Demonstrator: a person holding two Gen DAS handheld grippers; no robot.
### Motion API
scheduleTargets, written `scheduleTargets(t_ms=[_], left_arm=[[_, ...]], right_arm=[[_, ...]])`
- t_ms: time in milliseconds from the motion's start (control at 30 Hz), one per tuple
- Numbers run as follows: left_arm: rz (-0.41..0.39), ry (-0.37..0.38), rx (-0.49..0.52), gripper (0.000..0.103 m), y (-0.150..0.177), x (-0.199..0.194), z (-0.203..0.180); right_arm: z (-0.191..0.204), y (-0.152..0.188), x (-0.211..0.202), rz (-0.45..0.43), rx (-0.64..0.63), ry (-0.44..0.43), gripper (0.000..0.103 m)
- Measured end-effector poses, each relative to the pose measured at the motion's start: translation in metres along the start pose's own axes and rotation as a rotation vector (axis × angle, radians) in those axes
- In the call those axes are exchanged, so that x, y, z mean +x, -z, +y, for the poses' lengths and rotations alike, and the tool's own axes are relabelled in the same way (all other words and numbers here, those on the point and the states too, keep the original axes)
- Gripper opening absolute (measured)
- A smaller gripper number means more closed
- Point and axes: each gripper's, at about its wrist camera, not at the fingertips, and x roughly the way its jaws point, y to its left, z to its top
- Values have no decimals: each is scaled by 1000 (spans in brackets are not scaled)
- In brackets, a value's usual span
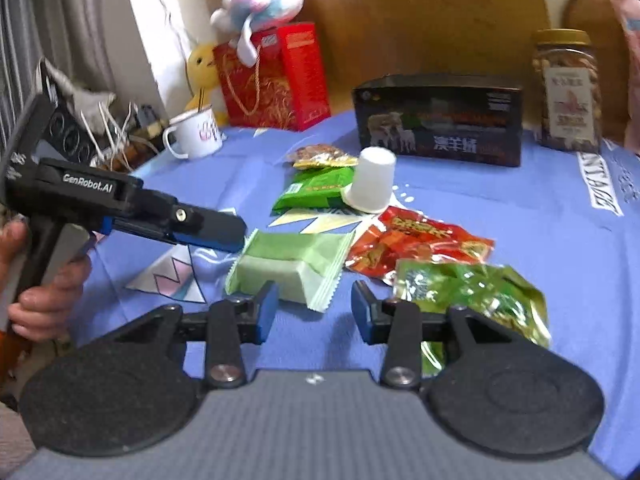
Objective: Organize snacks
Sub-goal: 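Lower the green pastry into the black box and open left gripper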
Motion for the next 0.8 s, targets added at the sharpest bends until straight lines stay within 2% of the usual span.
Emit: scheduleTargets(t_ms=[67, 133, 200, 300, 367, 633, 800], left_arm=[[10, -11, 14, 43, 6, 7, -1], [2, -24, 26, 41, 9, 8, -2], [11, -33, 31, 39, 5, 5, -5], [-13, -42, 63, 39, -7, -4, -13], [-40, -20, 83, 39, -21, -9, -19], [-196, 8, 165, 39, -104, 2, -47], [-235, 50, 179, 39, -169, 40, -54]], right_arm=[[0, 1, 14, 23, -5, 0, 44], [6, 0, 20, 13, -9, -21, 39], [14, -3, 22, -2, -40, 25, 37], [18, -11, 11, -57, -59, 29, 29], [18, -21, 2, -111, -70, 37, 29], [-9, -75, 11, -222, -78, 112, 28], [-45, -121, 36, -270, -49, 190, 28]])
